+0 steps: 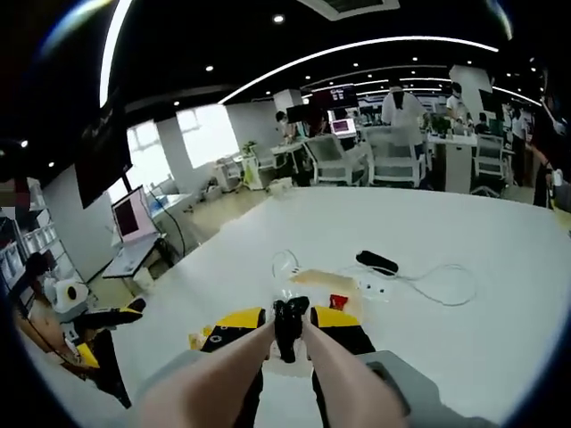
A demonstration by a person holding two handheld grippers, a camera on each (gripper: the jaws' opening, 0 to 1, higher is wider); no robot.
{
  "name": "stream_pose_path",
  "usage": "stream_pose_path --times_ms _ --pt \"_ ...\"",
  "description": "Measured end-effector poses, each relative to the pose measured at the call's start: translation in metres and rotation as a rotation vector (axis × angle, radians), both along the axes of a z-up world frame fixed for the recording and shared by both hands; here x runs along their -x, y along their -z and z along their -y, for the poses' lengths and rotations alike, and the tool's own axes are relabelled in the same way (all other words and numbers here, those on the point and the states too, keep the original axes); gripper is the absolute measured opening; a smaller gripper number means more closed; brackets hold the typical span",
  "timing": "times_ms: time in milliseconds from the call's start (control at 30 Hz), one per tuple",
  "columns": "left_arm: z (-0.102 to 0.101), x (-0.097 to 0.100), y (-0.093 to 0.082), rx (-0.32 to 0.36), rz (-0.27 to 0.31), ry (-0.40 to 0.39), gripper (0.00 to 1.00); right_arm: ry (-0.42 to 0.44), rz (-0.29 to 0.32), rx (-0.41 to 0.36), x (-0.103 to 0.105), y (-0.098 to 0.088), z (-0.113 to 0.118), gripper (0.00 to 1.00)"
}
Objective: Place the target food into the container with the food tongs after gripping and lifting it, then release it inside without dropping or visibly crushing the food.
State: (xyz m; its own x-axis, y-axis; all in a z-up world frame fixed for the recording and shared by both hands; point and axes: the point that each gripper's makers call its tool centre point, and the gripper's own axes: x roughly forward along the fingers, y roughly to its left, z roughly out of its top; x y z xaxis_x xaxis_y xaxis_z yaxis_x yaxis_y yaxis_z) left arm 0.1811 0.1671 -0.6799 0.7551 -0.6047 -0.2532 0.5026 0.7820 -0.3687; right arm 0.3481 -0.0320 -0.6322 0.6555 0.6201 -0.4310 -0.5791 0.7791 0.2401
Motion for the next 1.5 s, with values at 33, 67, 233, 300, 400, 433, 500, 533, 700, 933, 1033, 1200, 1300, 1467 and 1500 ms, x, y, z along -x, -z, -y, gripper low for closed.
stream_pose_path --times_ms 33,67,233,300,400,433,500,533,700,933,1033,1200,1300,1467,1500 --pt "0.0 0.0 0.001 -0.002 -0.003 0.001 0.99 0.004 -0.003 -0.006 -0.001 0.0 -0.001 0.19" --pt "-0.001 0.0 0.001 -0.004 -0.009 0.002 0.99 0.008 -0.008 -0.014 -0.002 0.0 -0.002 0.19" --pt "-0.01 0.001 -0.004 0.006 0.007 -0.018 0.99 0.0 0.003 -0.006 0.0 0.001 -0.014 0.19" --pt "-0.012 -0.001 0.001 0.015 0.001 -0.025 0.99 0.004 0.003 -0.009 -0.001 0.002 -0.017 0.19" --pt "-0.011 -0.003 0.004 0.027 -0.011 -0.018 0.99 0.008 0.008 -0.003 -0.004 0.001 -0.017 0.19" --pt "-0.01 -0.003 0.004 0.026 -0.015 -0.013 0.99 0.015 0.0 -0.017 -0.005 0.0 -0.018 0.19" --pt "-0.011 -0.005 0.0 0.026 -0.008 -0.009 0.99 0.016 0.0 -0.019 -0.008 -0.001 -0.019 0.19" --pt "-0.012 -0.007 -0.001 0.027 0.0 -0.012 0.99 0.017 0.002 -0.022 -0.01 -0.002 -0.02 0.19" --pt "-0.015 -0.017 0.004 0.028 -0.007 -0.019 0.99 0.027 0.013 -0.039 -0.018 -0.006 -0.024 0.19" --pt "-0.014 -0.029 0.006 0.007 -0.013 0.002 0.99 0.058 0.023 -0.054 -0.032 -0.005 -0.028 0.19" --pt "-0.014 -0.031 0.009 0.008 -0.02 0.003 0.99 0.074 0.044 -0.035 -0.035 -0.003 -0.028 0.19" --pt "-0.013 -0.032 0.015 0.006 -0.039 0.013 0.99 0.144 0.082 -0.052 -0.045 -0.004 -0.025 0.19" --pt "-0.013 -0.033 0.016 0.004 -0.045 0.018 0.99 0.164 0.089 -0.066 -0.048 -0.003 -0.028 0.2" --pt "-0.013 -0.039 0.018 0.01 -0.054 0.015 0.99 0.186 0.096 -0.09 -0.053 -0.003 -0.03 0.2" --pt "-0.01 -0.039 0.019 0.014 -0.056 0.021 0.99 0.189 0.103 -0.094 -0.053 -0.004 -0.031 0.2"
